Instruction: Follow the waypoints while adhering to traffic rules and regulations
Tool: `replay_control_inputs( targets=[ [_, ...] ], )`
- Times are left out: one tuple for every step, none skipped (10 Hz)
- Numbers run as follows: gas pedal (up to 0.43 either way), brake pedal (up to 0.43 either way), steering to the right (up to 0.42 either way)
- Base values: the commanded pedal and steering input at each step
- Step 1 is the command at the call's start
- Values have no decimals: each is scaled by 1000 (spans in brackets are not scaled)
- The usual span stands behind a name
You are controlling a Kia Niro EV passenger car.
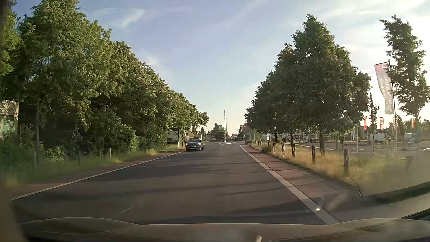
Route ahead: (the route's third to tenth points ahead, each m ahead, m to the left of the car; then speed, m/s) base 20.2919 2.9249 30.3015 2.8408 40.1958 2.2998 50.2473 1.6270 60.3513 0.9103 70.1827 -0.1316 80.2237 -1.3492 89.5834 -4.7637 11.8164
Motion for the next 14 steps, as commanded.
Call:
replay_control_inputs(
  targets=[
    [0,30,1],
    [0,30,3],
    [0,30,4],
    [0,30,3],
    [0,30,3],
    [0,30,3],
    [0,30,3],
    [0,30,3],
    [0,30,1],
    [0,30,0],
    [0,30,1],
    [0,30,0],
    [0,30,0],
    [0,30,1]
  ],
)
